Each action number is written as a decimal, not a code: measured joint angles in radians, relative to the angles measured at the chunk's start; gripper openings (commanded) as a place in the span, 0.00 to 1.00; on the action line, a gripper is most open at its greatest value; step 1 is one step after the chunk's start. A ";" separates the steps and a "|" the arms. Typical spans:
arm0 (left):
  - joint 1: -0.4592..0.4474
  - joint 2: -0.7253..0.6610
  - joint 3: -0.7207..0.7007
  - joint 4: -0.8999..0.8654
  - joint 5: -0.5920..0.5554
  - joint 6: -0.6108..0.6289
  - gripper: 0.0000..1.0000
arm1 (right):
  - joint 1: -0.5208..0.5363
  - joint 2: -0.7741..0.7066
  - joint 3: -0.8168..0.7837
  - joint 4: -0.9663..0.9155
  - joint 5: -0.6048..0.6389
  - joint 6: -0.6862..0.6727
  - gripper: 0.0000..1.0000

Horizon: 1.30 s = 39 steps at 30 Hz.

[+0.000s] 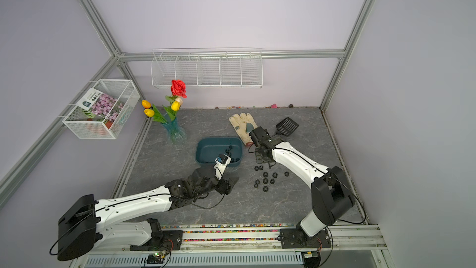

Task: Put the nuts on the desktop into the storage box
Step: Pick up the nut from the center of the board.

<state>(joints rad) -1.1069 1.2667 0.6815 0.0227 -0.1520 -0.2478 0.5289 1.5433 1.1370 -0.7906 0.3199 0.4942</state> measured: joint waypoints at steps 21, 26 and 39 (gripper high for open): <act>-0.072 0.219 0.088 0.089 0.064 -0.002 0.85 | -0.243 -0.097 -0.377 0.245 -0.104 0.088 0.49; -0.072 0.224 0.090 0.089 0.064 -0.002 0.85 | -0.260 -0.097 -0.396 0.287 -0.113 0.094 0.48; -0.072 0.241 0.114 0.084 0.063 -0.005 0.85 | -0.286 -0.073 -0.416 0.337 -0.139 0.107 0.40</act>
<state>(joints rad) -1.1793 1.5078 0.7959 0.1066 -0.0887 -0.2527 0.2424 1.4704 0.7208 -0.4538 0.1806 0.6014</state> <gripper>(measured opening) 0.849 0.417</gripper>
